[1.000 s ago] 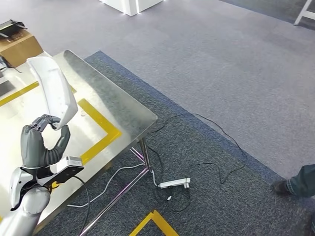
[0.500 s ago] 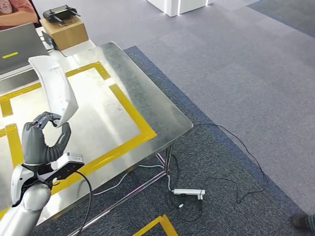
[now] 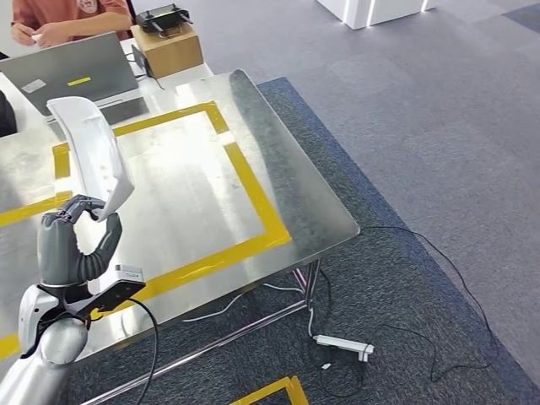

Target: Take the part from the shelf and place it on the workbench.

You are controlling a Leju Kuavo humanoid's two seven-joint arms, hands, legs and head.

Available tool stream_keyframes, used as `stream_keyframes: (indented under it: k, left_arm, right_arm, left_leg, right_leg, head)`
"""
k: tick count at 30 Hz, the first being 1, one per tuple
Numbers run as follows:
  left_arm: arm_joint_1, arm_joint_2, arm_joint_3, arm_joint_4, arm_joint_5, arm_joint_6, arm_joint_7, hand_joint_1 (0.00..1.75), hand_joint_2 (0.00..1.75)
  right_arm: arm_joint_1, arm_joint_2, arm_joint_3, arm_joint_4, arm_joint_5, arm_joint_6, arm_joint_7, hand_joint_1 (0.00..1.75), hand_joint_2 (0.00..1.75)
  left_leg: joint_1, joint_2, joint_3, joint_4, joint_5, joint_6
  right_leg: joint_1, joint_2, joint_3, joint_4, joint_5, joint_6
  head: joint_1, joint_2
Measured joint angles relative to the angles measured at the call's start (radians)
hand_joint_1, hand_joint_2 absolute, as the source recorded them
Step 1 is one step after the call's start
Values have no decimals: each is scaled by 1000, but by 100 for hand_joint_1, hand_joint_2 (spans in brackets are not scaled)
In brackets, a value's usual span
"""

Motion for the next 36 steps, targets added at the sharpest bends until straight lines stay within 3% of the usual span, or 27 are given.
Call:
stream_keyframes:
  k: [1,2,3,5,7,9,10,12,13,15,16,17,19,21,23,26,30,34,36]
  left_arm:
    - [0,0,0,3,1,0,0,175,175]
    - [0,0,0,5,1,0,0,175,175]
    - [-1,1,-1,7,2,0,0,175,175]
    - [-6,1,-1,8,5,0,0,175,175]
    - [-12,2,-1,9,8,0,0,175,175]
    - [-12,4,-2,10,9,0,0,175,175]
    - [-13,4,-2,10,9,0,0,175,175]
    - [-16,4,-2,11,9,1,-1,175,175]
    - [-18,3,-2,11,9,1,-1,175,175]
    - [-17,1,-3,13,9,0,-1,175,175]
    - [-17,1,-4,15,9,0,-1,175,175]
    - [-18,0,-4,18,9,0,-1,175,175]
    - [-24,0,-5,25,4,5,2,175,175]
    - [-36,0,-5,34,-5,13,6,175,175]
    - [-49,2,-5,43,-17,20,13,175,175]
    - [-68,4,-6,60,-39,26,28,175,175]
    - [-93,6,-6,85,-53,26,40,175,175]
    - [-112,6,-7,117,-72,29,53,175,175]
    - [-122,6,-7,136,-88,37,62,175,175]
  right_arm:
    - [0,0,0,0,2,0,0,0,0]
    - [0,0,0,-1,3,0,0,0,0]
    - [0,0,0,-1,5,0,0,0,0]
    - [-1,1,0,-1,7,0,-1,0,0]
    - [-2,1,-2,-1,9,0,-2,0,0]
    - [-4,1,-3,-1,10,0,-3,0,0]
    - [-4,1,-3,-1,10,0,-3,0,0]
    - [-6,0,-5,-1,10,0,-4,0,0]
    - [-6,0,-6,-1,10,0,-5,0,0]
    - [-5,-1,-9,-1,10,0,-5,0,0]
    - [-5,-1,-10,-1,10,0,-4,0,0]
    - [-5,-1,-12,-1,10,0,-5,0,0]
    - [-5,-1,-15,-2,12,1,-6,0,0]
    - [-7,-1,-19,-3,17,3,-9,0,0]
    - [-9,0,-23,-4,25,5,-10,0,0]
    - [-8,1,-25,-4,36,7,-11,0,0]
    - [-9,1,-27,-4,43,7,-14,0,0]
    - [-10,1,-31,-4,49,6,-17,0,0]
    - [-11,1,-32,-4,51,5,-17,0,0]
  left_leg:
    - [1,2,-4,5,12,0]
    - [1,6,13,-30,41,2]
    - [-1,18,47,-95,80,7]
    - [-14,68,112,-221,124,23]
    - [-27,95,132,-269,123,35]
    - [-25,73,133,-279,124,43]
    - [-21,62,137,-283,125,48]
    - [-12,45,144,-293,128,57]
    - [-12,37,144,-293,126,61]
    - [-12,22,145,-293,124,65]
    - [-12,14,147,-292,122,65]
    - [-12,8,150,-292,120,64]
    - [-11,-1,159,-291,113,58]
    - [-15,-7,161,-284,106,49]
    - [-19,-9,157,-278,104,53]
    - [-19,-9,160,-282,105,64]
    - [-18,-8,163,-289,107,59]
    - [-17,-8,164,-292,108,42]
    - [-17,-8,164,-293,108,39]
  right_leg:
    - [0,-14,3,0,-3,1]
    - [1,-27,8,0,-7,2]
    - [2,-39,14,0,-11,3]
    - [7,-60,23,-1,-20,10]
    - [12,-82,29,-4,-27,20]
    - [13,-102,36,-9,-34,31]
    - [12,-90,35,-2,-42,36]
    - [9,-32,0,70,-84,45]
    - [8,0,-35,139,-113,47]
    - [7,21,-114,268,-151,51]
    - [7,23,-137,290,-142,51]
    - [7,23,-139,269,-111,51]
    - [7,24,-95,140,-22,47]
    - [6,28,-44,28,24,39]
    - [6,31,-29,-1,26,34]
    - [8,34,-29,-2,27,32]
    - [10,35,-29,-2,24,25]
    - [10,34,-29,0,23,22]
    - [10,34,-29,0,23,21]
  head:
    - [0,0]
    - [0,0]
    - [0,0]
    - [0,0]
    - [1,0]
    - [2,0]
    - [3,0]
    - [9,0]
    - [12,0]
    - [16,0]
    - [16,0]
    - [17,0]
    - [18,0]
    - [17,0]
    - [16,0]
    - [15,0]
    - [15,0]
    - [16,0]
    - [16,0]
